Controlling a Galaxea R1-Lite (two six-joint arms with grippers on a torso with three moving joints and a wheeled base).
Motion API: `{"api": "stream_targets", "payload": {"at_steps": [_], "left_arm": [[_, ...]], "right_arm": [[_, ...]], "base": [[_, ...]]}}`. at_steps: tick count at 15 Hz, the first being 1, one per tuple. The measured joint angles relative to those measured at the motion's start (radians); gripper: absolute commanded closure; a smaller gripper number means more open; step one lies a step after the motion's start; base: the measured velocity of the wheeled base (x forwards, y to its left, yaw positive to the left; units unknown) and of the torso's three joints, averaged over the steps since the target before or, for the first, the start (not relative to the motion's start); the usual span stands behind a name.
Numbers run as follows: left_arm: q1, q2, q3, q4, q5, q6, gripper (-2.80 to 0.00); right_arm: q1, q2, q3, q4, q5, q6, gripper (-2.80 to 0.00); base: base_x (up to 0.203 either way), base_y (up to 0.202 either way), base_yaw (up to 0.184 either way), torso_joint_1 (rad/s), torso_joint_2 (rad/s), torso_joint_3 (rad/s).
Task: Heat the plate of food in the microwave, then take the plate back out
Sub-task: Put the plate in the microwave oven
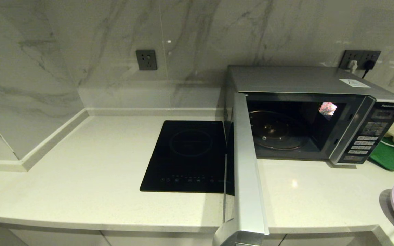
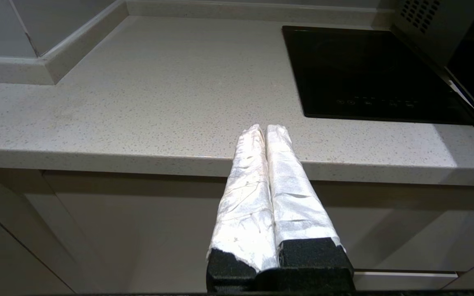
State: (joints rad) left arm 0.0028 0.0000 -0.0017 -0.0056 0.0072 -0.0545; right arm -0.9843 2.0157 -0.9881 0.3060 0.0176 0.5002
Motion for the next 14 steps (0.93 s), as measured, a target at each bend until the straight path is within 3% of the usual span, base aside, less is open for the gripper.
{"api": "stream_targets", "payload": {"at_steps": [10, 14], "left_arm": [[0.0, 0.0, 0.0, 0.0, 0.0, 0.0, 0.0], [0.0, 0.0, 0.0, 0.0, 0.0, 0.0, 0.0]], "right_arm": [[0.0, -0.015, -0.001, 0.001, 0.005, -0.014, 0.0], [0.0, -0.044, 0.014, 0.01, 0.072, -0.084, 0.0]], "base": [[0.0, 0.0, 0.0, 0.0, 0.0, 0.0], [0.0, 0.0, 0.0, 0.0, 0.0, 0.0]]}}
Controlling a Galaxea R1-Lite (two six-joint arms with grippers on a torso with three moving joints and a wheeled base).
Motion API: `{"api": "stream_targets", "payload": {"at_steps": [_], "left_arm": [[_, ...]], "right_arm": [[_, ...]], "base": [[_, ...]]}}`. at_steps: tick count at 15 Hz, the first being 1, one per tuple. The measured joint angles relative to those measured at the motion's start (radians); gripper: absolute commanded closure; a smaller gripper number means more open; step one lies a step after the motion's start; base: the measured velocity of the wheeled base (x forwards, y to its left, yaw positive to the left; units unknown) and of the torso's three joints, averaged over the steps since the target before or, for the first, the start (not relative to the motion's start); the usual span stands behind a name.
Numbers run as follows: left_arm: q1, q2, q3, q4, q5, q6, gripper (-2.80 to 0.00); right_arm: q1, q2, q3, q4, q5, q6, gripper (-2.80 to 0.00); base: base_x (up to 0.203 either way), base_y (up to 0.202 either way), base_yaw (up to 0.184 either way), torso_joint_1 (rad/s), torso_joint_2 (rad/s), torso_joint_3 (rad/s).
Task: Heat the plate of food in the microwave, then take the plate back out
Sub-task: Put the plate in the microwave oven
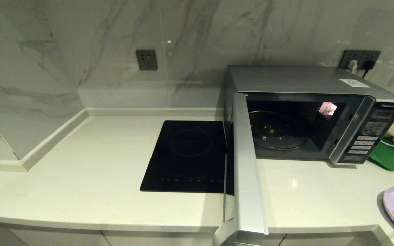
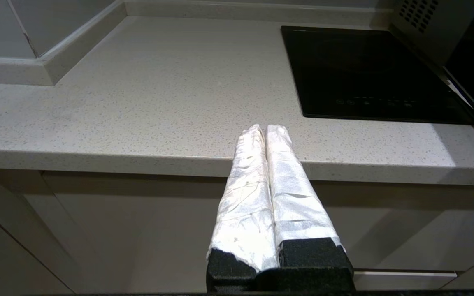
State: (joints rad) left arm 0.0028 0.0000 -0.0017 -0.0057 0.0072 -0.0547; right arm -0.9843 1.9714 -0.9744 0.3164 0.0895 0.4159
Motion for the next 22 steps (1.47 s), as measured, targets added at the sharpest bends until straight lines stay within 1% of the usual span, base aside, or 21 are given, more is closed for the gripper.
{"api": "stream_targets", "payload": {"at_steps": [2, 5, 6, 9, 11, 13, 15, 18, 20, 22], "left_arm": [[0.0, 0.0, 0.0, 0.0, 0.0, 0.0, 0.0], [0.0, 0.0, 0.0, 0.0, 0.0, 0.0, 0.0], [0.0, 0.0, 0.0, 0.0, 0.0, 0.0, 0.0], [0.0, 0.0, 0.0, 0.0, 0.0, 0.0, 0.0], [0.0, 0.0, 0.0, 0.0, 0.0, 0.0, 0.0], [0.0, 0.0, 0.0, 0.0, 0.0, 0.0, 0.0], [0.0, 0.0, 0.0, 0.0, 0.0, 0.0, 0.0], [0.0, 0.0, 0.0, 0.0, 0.0, 0.0, 0.0], [0.0, 0.0, 0.0, 0.0, 0.0, 0.0, 0.0], [0.0, 0.0, 0.0, 0.0, 0.0, 0.0, 0.0]], "right_arm": [[0.001, -0.032, 0.02, 0.002, 0.043, -0.044, 0.0], [0.013, -0.082, 0.051, 0.044, 0.119, -0.165, 0.0], [0.024, -0.095, 0.056, 0.064, 0.126, -0.178, 0.0], [0.065, -0.125, 0.076, 0.07, 0.15, -0.184, 0.0], [0.101, -0.152, 0.093, 0.07, 0.186, -0.183, 0.0], [0.15, -0.19, 0.103, 0.085, 0.237, -0.179, 0.0], [0.221, -0.226, 0.11, 0.11, 0.258, -0.165, 0.0], [0.36, -0.289, 0.115, 0.115, 0.26, -0.092, 0.0], [0.468, -0.337, 0.108, 0.116, 0.26, -0.045, 0.0], [0.568, -0.369, 0.074, 0.116, 0.259, 0.036, 0.0]], "base": [[0.0, 0.0, 0.0, 0.0, 0.0, 0.0], [0.0, 0.0, 0.0, 0.0, 0.0, 0.0], [0.0, 0.0, 0.0, 0.0, 0.0, 0.0], [0.0, 0.0, 0.0, 0.0, 0.0, 0.0], [0.0, 0.0, 0.0, 0.0, 0.0, 0.0], [0.0, 0.0, 0.0, 0.0, 0.0, 0.0], [0.0, 0.0, 0.0, 0.0, 0.0, 0.0], [0.0, 0.0, 0.0, 0.0, 0.0, 0.0], [0.0, 0.0, 0.0, 0.0, 0.0, 0.0], [0.0, 0.0, 0.0, 0.0, 0.0, 0.0]]}}
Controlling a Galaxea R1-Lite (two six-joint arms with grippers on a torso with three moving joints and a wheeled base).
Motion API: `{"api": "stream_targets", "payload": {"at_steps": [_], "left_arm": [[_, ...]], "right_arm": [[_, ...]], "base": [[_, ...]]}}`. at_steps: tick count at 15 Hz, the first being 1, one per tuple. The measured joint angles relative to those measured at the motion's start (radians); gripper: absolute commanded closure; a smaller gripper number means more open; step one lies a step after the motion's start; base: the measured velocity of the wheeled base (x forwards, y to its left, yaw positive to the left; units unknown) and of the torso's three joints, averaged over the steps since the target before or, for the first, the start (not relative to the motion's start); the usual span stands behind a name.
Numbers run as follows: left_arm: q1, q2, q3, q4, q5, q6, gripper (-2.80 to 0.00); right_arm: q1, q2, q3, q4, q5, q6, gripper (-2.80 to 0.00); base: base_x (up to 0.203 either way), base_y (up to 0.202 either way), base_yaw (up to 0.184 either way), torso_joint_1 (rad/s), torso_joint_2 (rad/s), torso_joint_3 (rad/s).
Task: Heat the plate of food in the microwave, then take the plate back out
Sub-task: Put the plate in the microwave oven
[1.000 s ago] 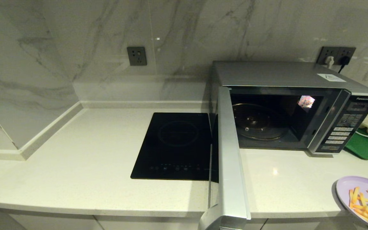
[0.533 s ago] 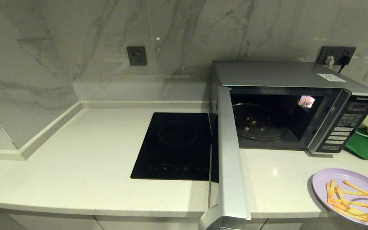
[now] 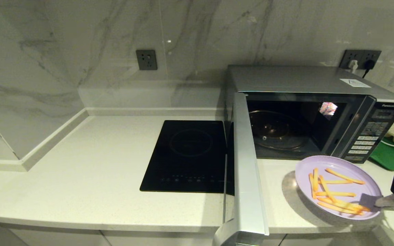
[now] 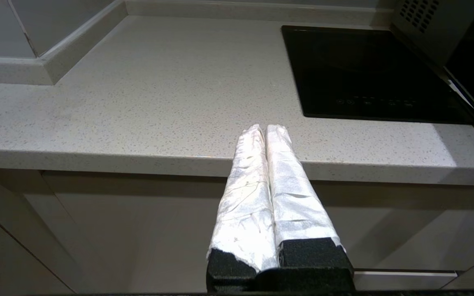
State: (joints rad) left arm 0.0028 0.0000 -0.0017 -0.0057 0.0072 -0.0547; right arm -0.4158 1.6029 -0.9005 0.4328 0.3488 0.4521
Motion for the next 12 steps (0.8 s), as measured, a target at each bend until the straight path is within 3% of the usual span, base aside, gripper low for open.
{"api": "stream_targets", "payload": {"at_steps": [5, 10, 12], "left_arm": [[0.0, 0.0, 0.0, 0.0, 0.0, 0.0, 0.0], [0.0, 0.0, 0.0, 0.0, 0.0, 0.0, 0.0], [0.0, 0.0, 0.0, 0.0, 0.0, 0.0, 0.0]], "right_arm": [[0.201, -0.004, -0.13, -0.003, -0.013, 0.268, 0.0], [0.369, 0.093, -0.277, -0.008, -0.167, 0.465, 0.0], [0.414, 0.14, -0.336, -0.009, -0.194, 0.516, 0.0]], "base": [[0.0, 0.0, 0.0, 0.0, 0.0, 0.0], [0.0, 0.0, 0.0, 0.0, 0.0, 0.0], [0.0, 0.0, 0.0, 0.0, 0.0, 0.0]]}}
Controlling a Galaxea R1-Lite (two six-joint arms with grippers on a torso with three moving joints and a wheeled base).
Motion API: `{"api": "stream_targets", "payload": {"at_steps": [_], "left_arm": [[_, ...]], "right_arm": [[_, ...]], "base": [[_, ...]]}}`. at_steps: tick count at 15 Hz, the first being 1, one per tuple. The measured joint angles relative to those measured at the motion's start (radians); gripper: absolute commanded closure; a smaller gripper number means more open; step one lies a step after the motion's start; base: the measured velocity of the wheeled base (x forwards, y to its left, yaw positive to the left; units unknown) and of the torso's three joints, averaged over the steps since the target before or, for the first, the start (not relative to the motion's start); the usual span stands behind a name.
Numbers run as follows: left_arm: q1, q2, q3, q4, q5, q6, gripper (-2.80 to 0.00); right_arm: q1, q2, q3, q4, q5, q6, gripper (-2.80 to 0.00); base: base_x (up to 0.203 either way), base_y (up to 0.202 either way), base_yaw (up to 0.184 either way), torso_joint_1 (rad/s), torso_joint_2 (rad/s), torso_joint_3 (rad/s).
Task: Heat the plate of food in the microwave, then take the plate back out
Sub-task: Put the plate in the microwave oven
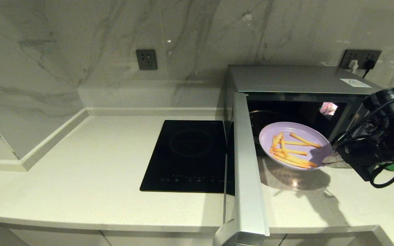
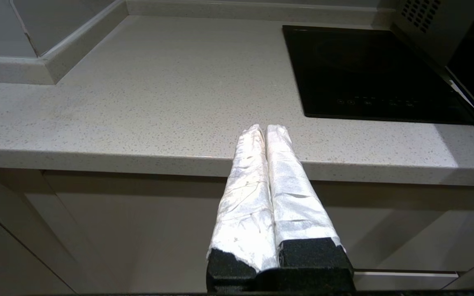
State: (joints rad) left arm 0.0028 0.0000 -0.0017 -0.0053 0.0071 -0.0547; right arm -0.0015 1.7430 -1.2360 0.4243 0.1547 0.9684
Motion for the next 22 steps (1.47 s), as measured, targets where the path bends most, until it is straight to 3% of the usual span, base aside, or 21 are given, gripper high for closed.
{"api": "stream_targets", "payload": {"at_steps": [7, 11, 22], "left_arm": [[0.0, 0.0, 0.0, 0.0, 0.0, 0.0, 0.0], [0.0, 0.0, 0.0, 0.0, 0.0, 0.0, 0.0], [0.0, 0.0, 0.0, 0.0, 0.0, 0.0, 0.0]], "right_arm": [[0.035, 0.162, -0.172, -0.004, -0.001, 0.087, 0.0], [0.04, 0.213, -0.192, -0.109, 0.008, 0.095, 0.0], [0.041, 0.304, -0.249, -0.209, -0.004, 0.121, 0.0]], "base": [[0.0, 0.0, 0.0, 0.0, 0.0, 0.0], [0.0, 0.0, 0.0, 0.0, 0.0, 0.0], [0.0, 0.0, 0.0, 0.0, 0.0, 0.0]]}}
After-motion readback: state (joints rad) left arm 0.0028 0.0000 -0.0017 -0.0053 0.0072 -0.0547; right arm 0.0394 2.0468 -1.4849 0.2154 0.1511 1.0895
